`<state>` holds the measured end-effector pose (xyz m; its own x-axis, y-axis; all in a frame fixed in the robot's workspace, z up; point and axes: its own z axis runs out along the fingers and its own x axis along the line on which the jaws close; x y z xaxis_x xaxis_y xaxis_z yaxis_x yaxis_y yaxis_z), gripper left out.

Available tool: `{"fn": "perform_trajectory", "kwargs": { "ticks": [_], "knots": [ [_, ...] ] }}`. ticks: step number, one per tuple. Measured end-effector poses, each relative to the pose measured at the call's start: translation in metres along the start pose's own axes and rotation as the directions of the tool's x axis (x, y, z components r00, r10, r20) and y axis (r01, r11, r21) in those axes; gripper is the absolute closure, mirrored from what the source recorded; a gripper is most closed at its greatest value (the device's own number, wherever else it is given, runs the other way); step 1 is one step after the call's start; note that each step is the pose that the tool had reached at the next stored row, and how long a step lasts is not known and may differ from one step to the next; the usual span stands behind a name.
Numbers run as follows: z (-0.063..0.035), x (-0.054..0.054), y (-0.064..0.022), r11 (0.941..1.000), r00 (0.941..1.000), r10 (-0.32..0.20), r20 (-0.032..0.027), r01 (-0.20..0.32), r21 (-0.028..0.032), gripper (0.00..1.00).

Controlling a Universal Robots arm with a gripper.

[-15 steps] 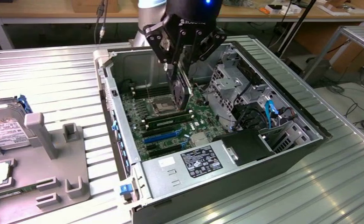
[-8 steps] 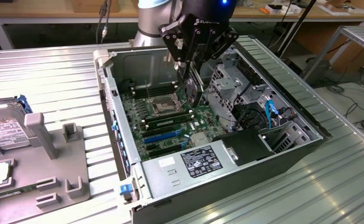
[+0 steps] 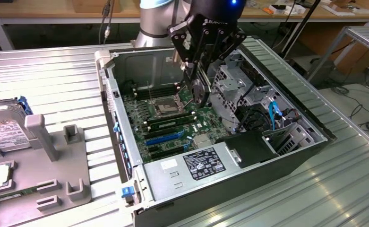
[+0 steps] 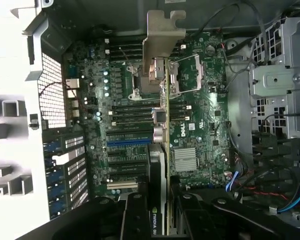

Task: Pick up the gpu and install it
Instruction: 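Pick up the gpu and move the gpu toward the slot, then insert the gpu into the slot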

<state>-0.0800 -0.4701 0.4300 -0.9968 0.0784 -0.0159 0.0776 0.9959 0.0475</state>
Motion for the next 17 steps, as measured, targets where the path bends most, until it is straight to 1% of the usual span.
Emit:
{"fn": "perform_trajectory", "kwargs": {
  "ticks": [14, 17],
  "knots": [
    [0.0, 0.0, 0.0, 1.0, 1.0, 0.0, 0.0, 0.0, 0.0, 0.73],
    [0.0, 0.0, 0.0, 1.0, 1.0, -0.007, -0.0003, 0.007, -0.0001, 0.73]
  ]
}}
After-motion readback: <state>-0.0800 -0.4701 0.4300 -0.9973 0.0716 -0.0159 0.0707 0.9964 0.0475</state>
